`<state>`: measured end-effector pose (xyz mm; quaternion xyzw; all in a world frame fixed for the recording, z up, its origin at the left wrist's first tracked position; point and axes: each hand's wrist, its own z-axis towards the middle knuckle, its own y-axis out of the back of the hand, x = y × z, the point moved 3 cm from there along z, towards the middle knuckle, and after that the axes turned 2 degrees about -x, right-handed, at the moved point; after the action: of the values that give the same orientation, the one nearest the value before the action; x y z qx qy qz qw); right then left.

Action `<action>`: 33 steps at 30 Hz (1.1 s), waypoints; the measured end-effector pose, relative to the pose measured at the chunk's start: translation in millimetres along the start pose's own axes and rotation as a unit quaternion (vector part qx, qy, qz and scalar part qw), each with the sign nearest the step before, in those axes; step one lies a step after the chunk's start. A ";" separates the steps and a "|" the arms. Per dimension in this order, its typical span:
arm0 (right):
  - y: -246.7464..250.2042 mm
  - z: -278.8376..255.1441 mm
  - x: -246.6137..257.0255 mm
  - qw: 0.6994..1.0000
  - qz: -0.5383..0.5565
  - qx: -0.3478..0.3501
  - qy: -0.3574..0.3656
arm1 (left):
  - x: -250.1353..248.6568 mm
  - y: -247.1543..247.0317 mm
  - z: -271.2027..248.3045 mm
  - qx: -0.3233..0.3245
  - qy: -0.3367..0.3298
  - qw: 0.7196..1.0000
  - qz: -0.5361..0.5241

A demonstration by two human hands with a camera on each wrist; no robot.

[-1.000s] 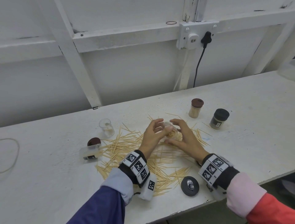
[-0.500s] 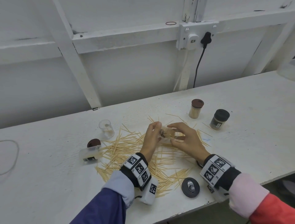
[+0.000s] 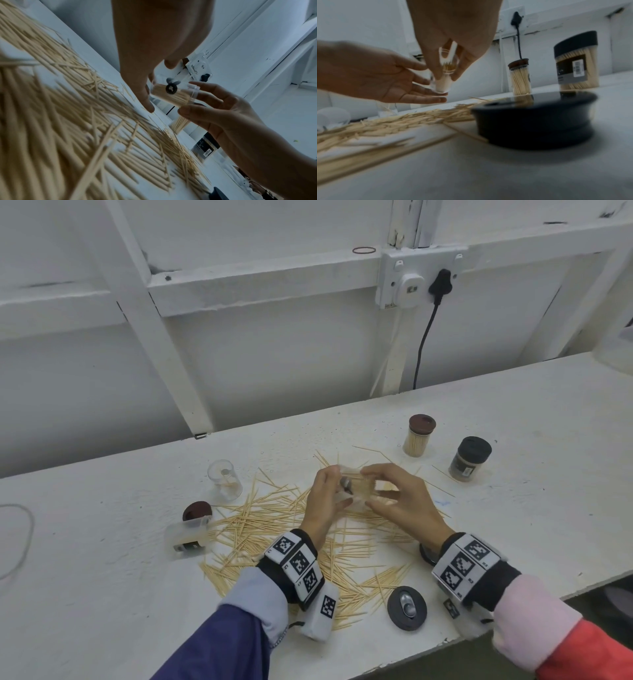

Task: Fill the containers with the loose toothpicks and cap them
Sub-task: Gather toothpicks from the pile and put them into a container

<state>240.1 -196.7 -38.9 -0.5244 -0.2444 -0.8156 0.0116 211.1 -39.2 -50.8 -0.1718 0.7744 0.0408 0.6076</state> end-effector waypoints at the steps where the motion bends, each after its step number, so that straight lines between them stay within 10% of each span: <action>1: -1.6 -0.6 1.1 1.000 0.001 0.015 0.007 | -1.1 0.0 0.0 0.001 0.000 1.000 0.003; 16: -5.6 -3.3 2.9 0.994 -0.094 -0.039 0.043 | -3.6 -1.8 9.9 0.022 -0.033 0.997 0.061; 25: 8.1 0.1 -8.2 0.980 -0.148 -0.101 -0.090 | -15.5 22.0 35.5 -0.055 -0.113 0.970 0.205; 28: 10.1 1.6 -6.5 0.979 -0.130 -0.100 -0.122 | -25.7 30.2 54.0 -0.039 -0.169 0.912 0.372; 33: 6.7 1.9 -0.9 0.979 -0.143 -0.080 -0.123 | -20.9 23.2 75.9 0.115 -0.196 0.697 0.680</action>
<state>243.9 -202.0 -36.4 -0.5799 -0.2505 -0.7548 -0.1768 278.3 7.6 -53.8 0.4850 0.5421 0.3864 0.5671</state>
